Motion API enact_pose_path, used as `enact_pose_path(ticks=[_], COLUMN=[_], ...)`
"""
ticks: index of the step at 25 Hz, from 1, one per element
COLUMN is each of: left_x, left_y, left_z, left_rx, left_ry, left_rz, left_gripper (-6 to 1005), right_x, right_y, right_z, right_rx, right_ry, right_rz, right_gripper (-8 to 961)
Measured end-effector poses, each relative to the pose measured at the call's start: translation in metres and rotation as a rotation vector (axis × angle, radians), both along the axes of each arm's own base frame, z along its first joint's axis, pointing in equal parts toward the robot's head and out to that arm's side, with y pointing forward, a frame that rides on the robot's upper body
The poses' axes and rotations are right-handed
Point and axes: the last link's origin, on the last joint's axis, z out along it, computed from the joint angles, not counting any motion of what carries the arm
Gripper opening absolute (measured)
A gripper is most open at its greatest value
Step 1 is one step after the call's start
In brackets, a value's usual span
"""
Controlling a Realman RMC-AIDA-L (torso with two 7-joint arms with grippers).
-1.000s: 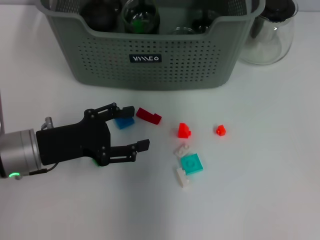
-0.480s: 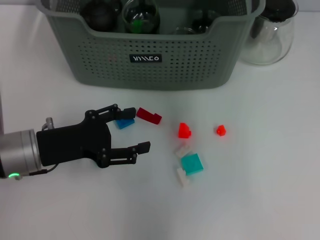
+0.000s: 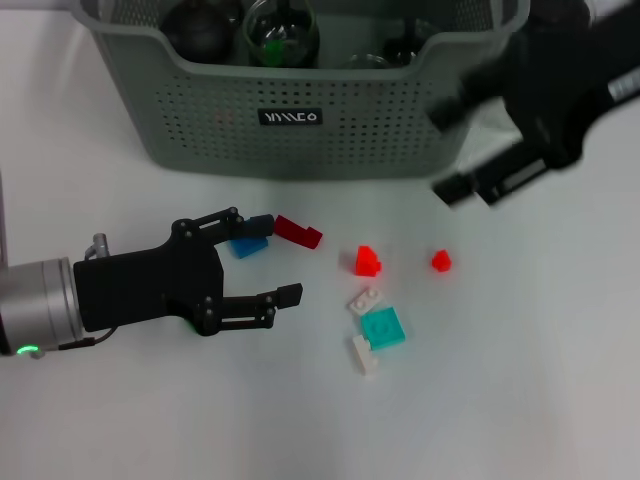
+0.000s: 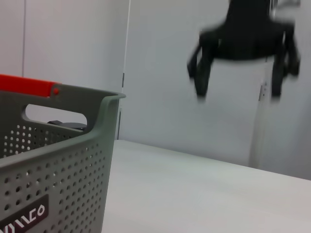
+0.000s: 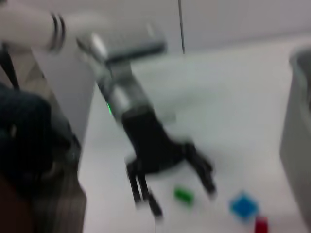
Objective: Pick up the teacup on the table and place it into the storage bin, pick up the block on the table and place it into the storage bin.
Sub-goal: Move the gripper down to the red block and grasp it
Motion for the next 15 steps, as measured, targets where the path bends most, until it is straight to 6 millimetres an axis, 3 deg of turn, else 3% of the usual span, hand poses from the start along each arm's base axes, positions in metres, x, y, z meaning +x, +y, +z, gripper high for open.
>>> enact_pose_path(ticks=[7, 15], left_x=[0.000, 0.000], left_y=[0.001, 0.001], left_z=[0.000, -0.001], left_rx=[0.003, 0.011], left_ry=[0.001, -0.006], left_rz=[0.005, 0.013], left_gripper=[862, 862], right_x=[0.041, 0.047], right_y=[0.011, 0.024], right_z=[-0.036, -0.084], right_rx=[-0.002, 0.034], right_ry=[-0.286, -0.479], right_rz=[-0.094, -0.005], right_gripper=[835, 834])
